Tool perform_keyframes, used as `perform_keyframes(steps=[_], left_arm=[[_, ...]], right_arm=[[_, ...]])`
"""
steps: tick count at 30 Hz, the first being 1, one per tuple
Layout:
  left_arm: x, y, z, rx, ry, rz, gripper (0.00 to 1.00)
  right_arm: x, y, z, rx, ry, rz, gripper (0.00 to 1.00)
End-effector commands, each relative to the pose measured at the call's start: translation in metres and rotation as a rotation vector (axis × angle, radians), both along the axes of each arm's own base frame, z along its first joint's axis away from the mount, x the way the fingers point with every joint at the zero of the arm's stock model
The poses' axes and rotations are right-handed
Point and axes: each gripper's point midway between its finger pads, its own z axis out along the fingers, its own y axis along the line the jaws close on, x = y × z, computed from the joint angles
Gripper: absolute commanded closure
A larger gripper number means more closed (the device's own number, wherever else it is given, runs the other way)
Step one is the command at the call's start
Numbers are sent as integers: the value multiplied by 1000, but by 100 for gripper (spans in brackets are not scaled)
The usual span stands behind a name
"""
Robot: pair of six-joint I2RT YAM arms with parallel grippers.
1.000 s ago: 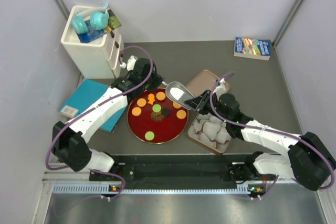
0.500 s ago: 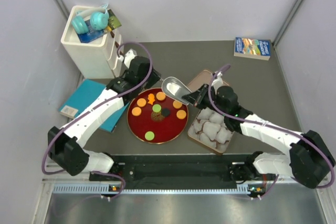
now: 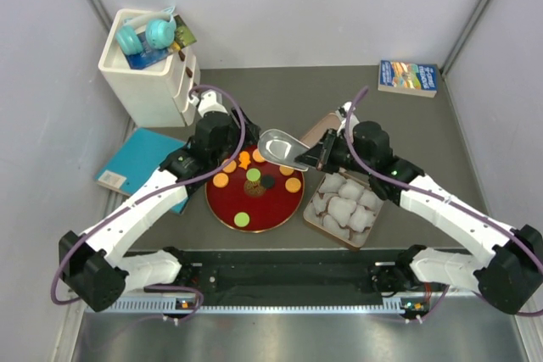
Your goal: Pack the cookies
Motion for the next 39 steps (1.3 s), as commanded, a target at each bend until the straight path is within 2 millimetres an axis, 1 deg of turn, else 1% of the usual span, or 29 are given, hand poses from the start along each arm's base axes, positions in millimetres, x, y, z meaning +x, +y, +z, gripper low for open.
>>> perform_keyframes(steps=[1,3,5,7,8,10,13,16,17,18,21,22,24,26,28,30,31,32,33,35,37,38,39], left_arm=[[3,-3,26,-38,-114,-20,35],[-1,-8,23,-74,-109,-43,37],[-2,-12,24,-119,-111,-47,43],[-4,-14,19,-147,-99,-47,50],[-4,-15,21,-184,-96,-37,53],[-6,-20,17,-233,-80,-42,57],[-5,-30,20,-305,-80,-62,59],[-5,-37,19,-316,-70,-84,59],[-4,-38,21,-315,-74,-89,56],[-3,-38,18,-306,-70,-90,53],[-2,-35,18,-290,-80,-81,45],[0,-36,23,-298,-105,-82,43],[-1,-34,24,-302,-117,-78,44],[-1,-33,23,-310,-123,-76,48],[-2,-30,24,-313,-126,-65,59],[-2,-22,25,-311,-135,-30,73],[-2,-19,24,-314,-137,-13,89],[-3,-16,22,-315,-138,-2,98],[-3,-10,27,-322,-154,21,100],[-3,-4,25,-327,-158,41,100],[-4,-2,27,-337,-163,36,100],[-5,-3,25,-338,-159,31,100],[-5,-3,24,-340,-154,27,100]], right_arm=[[-16,4,29,95,-4,79,100],[-17,6,30,132,16,88,100],[-18,9,29,157,11,98,100],[-20,13,30,190,21,114,100],[-20,14,29,197,25,123,100],[-22,18,30,222,35,143,100],[-22,18,31,231,42,145,100],[-25,18,33,234,43,154,100],[-26,18,33,232,50,155,100],[-27,18,33,231,49,159,100],[-30,17,36,231,50,167,100],[-31,17,36,232,56,169,100],[-33,18,37,233,72,187,100],[-34,19,35,228,84,193,100],[-33,18,34,227,87,185,100],[-35,18,36,235,92,189,100],[-35,18,37,237,94,190,100],[-35,18,36,238,103,187,100],[-36,18,37,239,105,191,100],[-37,17,34,228,120,190,100],[-37,16,33,220,131,188,100],[-38,15,30,207,139,190,100],[-38,14,32,202,134,189,100]])
